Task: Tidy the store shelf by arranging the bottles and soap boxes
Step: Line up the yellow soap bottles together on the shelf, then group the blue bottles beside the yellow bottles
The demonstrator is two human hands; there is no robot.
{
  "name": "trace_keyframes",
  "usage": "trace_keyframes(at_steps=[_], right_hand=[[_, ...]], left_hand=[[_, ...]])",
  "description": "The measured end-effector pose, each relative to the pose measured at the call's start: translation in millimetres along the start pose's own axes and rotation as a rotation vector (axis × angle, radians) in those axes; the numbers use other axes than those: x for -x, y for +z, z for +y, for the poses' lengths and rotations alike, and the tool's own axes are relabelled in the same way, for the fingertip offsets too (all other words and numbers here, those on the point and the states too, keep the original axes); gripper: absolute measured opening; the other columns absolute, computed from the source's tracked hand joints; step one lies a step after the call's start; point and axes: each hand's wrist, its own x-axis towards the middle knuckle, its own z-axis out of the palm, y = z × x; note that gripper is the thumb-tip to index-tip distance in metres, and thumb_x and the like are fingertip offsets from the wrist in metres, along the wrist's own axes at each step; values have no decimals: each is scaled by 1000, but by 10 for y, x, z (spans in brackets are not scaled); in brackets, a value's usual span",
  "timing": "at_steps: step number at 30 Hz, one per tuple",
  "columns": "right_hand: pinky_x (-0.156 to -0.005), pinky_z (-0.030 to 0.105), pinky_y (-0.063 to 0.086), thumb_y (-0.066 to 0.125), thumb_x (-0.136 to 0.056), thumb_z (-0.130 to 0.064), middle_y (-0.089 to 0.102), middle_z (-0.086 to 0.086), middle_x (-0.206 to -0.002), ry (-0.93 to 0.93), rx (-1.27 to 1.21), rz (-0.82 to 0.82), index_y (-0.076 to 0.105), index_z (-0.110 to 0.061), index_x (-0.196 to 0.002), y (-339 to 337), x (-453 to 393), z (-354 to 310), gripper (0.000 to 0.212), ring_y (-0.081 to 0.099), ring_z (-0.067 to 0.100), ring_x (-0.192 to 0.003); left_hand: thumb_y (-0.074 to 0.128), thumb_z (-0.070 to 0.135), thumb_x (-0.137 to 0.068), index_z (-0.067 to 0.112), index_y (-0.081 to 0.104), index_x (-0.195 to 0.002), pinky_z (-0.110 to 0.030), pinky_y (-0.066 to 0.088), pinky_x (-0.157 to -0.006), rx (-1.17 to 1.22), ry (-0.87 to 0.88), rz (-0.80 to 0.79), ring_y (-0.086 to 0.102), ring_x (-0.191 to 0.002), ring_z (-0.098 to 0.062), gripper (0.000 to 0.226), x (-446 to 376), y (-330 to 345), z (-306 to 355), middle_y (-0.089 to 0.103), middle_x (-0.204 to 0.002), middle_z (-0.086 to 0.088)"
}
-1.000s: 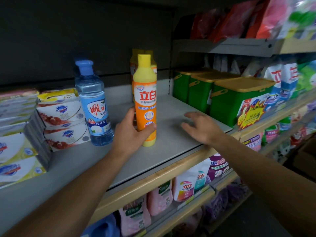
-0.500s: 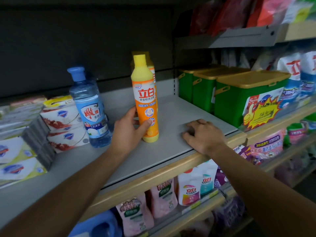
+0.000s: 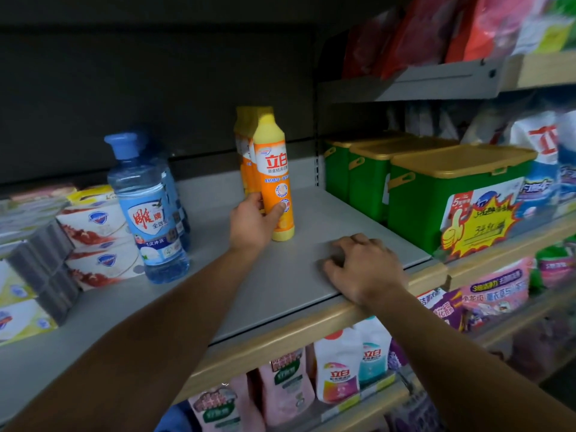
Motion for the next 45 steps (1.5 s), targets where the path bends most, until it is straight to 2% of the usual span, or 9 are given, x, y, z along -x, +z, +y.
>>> trace_keyframes(at_steps=[5, 17, 30, 35, 39, 42, 44, 45], right_hand=[[-99, 38, 37, 39, -89, -55, 55, 1, -126, 10, -10, 6, 56, -26, -124, 16, 5, -1, 48, 48, 27, -120], [-100, 39, 37, 40, -88, -55, 56, 2, -123, 15, -27, 12, 57, -27, -124, 18, 7, -6, 49, 48, 27, -119], [-98, 39, 38, 39, -87, -55, 56, 2, -122, 15, -30, 9, 58, -27, -123, 17, 1, -5, 50, 48, 28, -118], [-99, 39, 37, 41, -88, -55, 56, 3, -124, 18, -31, -6, 58, -26, -123, -11, 10, -19, 49, 48, 29, -119], [-94, 36, 41, 45, -88, -55, 59, 2, -120, 2, -30, -15, 62, -28, -119, -59, 50, -36, 44, 52, 28, -114], [-94, 36, 42, 44, -91, -52, 59, 4, -123, -12, 30, -46, 61, -27, -123, -93, 86, -97, 44, 54, 29, -115], [-101, 39, 40, 41, -94, -52, 56, 6, -130, -12, 64, -97, 58, -23, -129, -87, 109, -244, 48, 51, 32, -121], [-105, 40, 38, 40, -94, -52, 53, 7, -134, -35, 65, -123, 56, -22, -131, -68, 132, -357, 51, 48, 32, -124]], left_hand=[[69, 43, -86, 11, 57, -127, -45, 50, -99, -79, -14, 19, 62, -112, -27, 54, -38, 83, 51, 63, -129, -9], [64, 43, -90, 10, 52, -133, -43, 47, -101, -157, -32, 32, 60, -117, -29, 55, -97, 126, 59, 59, -135, -9], [61, 42, -91, 10, 49, -136, -45, 46, -103, -141, -57, -7, 57, -120, -29, 57, -123, 87, 50, 56, -137, -9], [66, 40, -88, 9, 58, -124, -35, 46, -96, -101, -91, -19, 61, -111, -28, 49, 59, -105, 57, 65, -123, -10], [70, 37, -84, 19, 63, -119, -40, 54, -88, -33, -63, -43, 68, -94, -21, 40, 431, -528, 59, 68, -104, 3], [69, 34, -85, 22, 63, -117, -22, 52, -80, -87, 29, -13, 67, -82, -7, 35, 687, -998, -1, 67, -99, 8], [69, 32, -86, 22, 63, -116, -9, 45, -72, -110, 49, 35, 64, -78, 5, 32, 804, -1295, -49, 68, -97, 10], [69, 30, -86, 22, 63, -115, -8, 46, -72, -98, 41, 66, 63, -77, 6, 31, 844, -1416, -75, 68, -97, 9]])
